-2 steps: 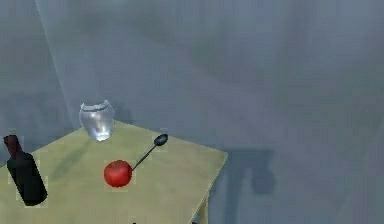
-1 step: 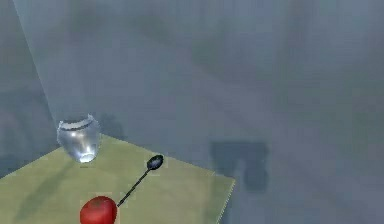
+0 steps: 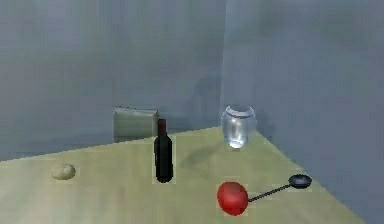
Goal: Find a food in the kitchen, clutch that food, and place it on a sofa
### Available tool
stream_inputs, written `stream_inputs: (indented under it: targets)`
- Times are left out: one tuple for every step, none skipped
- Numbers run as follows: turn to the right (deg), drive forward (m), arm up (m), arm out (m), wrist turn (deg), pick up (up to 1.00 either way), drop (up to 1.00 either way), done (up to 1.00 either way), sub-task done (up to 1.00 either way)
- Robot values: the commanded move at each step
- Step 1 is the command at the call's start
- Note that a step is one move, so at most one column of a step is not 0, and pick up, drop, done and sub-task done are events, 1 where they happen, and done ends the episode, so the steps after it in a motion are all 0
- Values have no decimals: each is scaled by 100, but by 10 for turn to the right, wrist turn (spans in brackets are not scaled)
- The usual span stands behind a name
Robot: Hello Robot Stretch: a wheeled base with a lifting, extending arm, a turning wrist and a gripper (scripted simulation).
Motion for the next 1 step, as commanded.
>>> stream_inputs:
  targets:
    - [-450, 0, 0, 0, 0, 0, 0, 0, 0]
